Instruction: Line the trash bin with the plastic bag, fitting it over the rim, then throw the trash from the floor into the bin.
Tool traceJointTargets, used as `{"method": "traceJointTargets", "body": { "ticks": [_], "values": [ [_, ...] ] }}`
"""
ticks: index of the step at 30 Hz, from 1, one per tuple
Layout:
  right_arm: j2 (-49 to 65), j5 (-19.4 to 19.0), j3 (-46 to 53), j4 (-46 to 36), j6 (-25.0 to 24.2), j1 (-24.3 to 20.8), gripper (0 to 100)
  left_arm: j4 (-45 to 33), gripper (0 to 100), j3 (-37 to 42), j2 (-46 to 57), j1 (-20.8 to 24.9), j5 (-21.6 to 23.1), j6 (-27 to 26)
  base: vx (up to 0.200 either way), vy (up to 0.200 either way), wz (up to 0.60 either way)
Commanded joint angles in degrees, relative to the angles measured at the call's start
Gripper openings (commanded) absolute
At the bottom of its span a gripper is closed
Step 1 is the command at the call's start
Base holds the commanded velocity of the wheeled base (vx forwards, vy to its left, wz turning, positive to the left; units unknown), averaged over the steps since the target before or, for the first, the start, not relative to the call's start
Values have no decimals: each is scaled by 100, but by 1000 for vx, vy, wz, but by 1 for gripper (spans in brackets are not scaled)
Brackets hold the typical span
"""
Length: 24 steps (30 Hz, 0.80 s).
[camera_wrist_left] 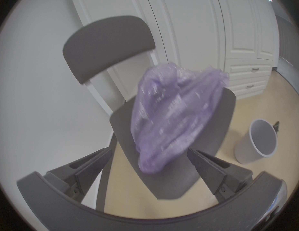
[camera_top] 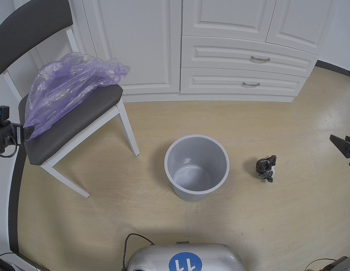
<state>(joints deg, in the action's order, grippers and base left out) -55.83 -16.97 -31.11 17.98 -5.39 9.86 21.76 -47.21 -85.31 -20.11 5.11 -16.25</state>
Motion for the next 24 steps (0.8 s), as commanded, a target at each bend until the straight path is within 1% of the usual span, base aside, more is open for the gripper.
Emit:
{"method": "traceJointTargets", "body": {
  "ticks": [1,5,10,14,18,24],
  "values": [
    [11,-26,35,4,3,-2,100,-225,100,353,471,-1,113,-36,0,0,0],
    [11,-96,44,4,3,-2,100,-163,100,318,190,-195,-1,-309,0,0,0],
    [-15,-96,44,4,3,7,100,197,100,116,-293,-265,-256,-317,0,0,0],
    [-15,-96,35,4,3,7,100,478,100,-7,-662,-300,-309,-317,0,0,0],
    [-77,-96,26,4,-6,25,100,513,100,-113,-803,-274,-309,-309,0,0,0],
    [-156,-114,8,4,-50,139,100,522,100,-227,-873,-239,-423,-300,0,0,0]
  ]
}}
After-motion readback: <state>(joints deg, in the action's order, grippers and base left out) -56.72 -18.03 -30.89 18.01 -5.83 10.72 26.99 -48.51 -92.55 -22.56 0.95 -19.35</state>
